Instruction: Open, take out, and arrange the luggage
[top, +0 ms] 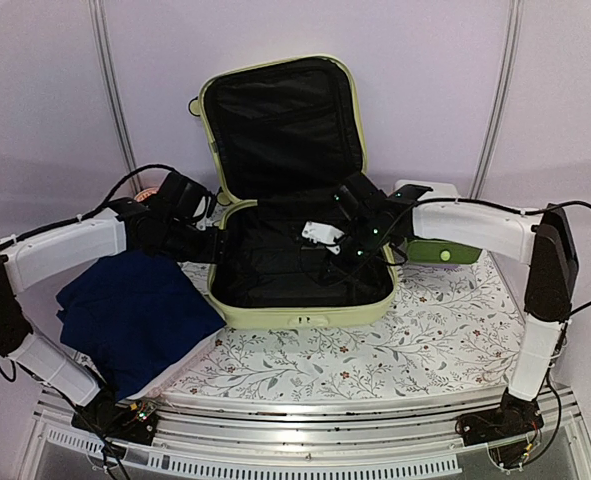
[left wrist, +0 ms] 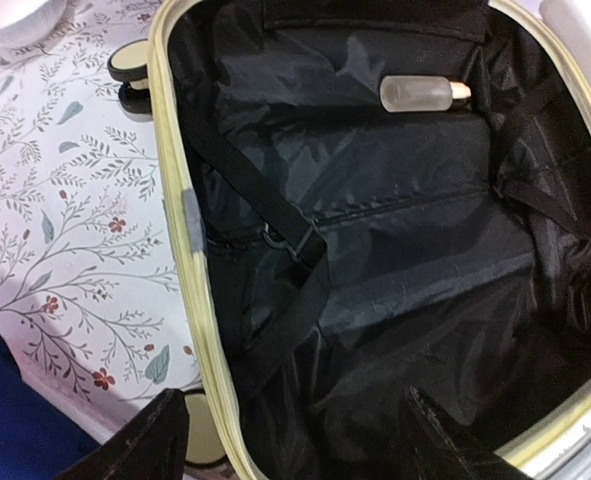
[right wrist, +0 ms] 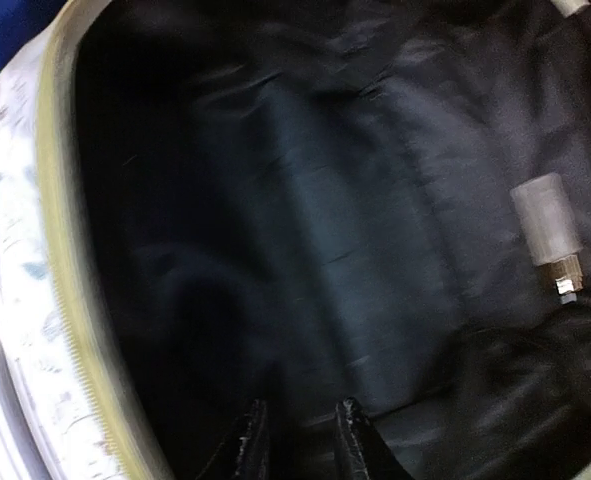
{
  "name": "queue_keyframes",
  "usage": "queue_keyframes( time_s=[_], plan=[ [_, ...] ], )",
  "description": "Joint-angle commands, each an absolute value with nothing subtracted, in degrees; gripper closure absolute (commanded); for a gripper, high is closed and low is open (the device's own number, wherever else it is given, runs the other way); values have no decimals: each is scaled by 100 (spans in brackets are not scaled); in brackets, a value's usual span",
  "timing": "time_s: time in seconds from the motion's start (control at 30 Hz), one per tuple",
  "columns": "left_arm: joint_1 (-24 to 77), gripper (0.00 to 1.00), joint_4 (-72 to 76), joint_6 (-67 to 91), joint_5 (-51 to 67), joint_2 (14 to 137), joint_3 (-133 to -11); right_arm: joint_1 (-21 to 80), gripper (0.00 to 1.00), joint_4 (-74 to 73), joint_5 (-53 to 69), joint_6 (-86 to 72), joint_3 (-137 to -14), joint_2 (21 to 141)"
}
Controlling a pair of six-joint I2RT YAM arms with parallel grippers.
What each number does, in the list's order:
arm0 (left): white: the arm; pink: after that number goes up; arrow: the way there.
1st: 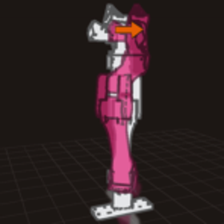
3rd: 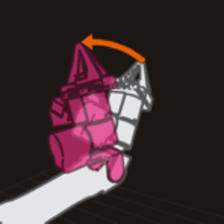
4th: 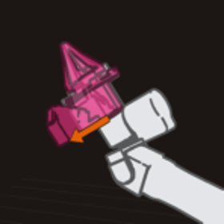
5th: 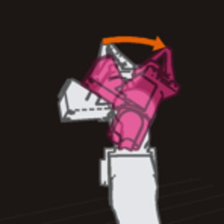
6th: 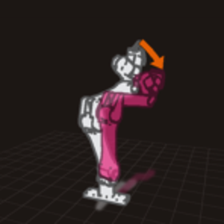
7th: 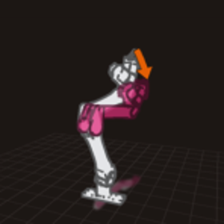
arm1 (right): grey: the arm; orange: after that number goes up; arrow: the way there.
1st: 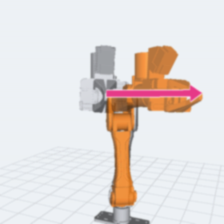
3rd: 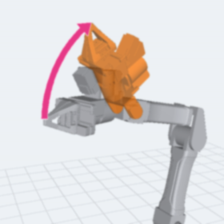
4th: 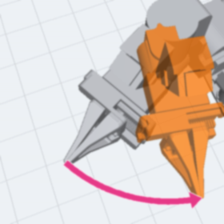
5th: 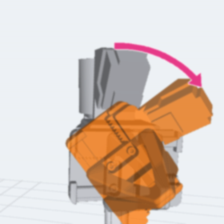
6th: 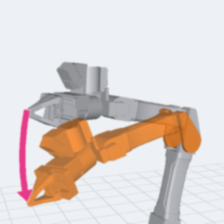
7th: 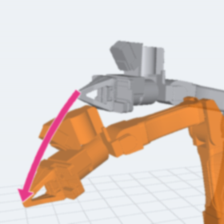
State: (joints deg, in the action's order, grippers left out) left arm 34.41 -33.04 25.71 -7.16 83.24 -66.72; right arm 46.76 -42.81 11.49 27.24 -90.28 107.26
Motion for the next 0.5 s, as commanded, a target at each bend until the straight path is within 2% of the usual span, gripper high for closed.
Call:
queue_keyframes(
  time_s=[0.0, 0.17, 0.27, 0.33, 0.47],
  plan=[
    [3276, 26, -3138, 2537, -824, 8578, -7001, 4415, 73, -3716, 417, 3171, -9633, 11120],
    [3179, 26, -3101, 2497, -822, 8743, -7118, 4075, 67, -3671, 185, 3842, -10312, 11737],
    [3148, 26, -3085, 2472, -773, 8748, -7128, 3746, 65, -3855, 505, 3990, -10778, 12049],
    [3131, 26, -3085, 2442, -769, 8745, -7128, 3593, 65, -3882, 627, 4089, -10884, 12151],
    [3088, 25, -3085, 2408, -764, 8736, -7113, 3380, 57, -3890, 837, 4410, -10921, 12348]
  ],
)
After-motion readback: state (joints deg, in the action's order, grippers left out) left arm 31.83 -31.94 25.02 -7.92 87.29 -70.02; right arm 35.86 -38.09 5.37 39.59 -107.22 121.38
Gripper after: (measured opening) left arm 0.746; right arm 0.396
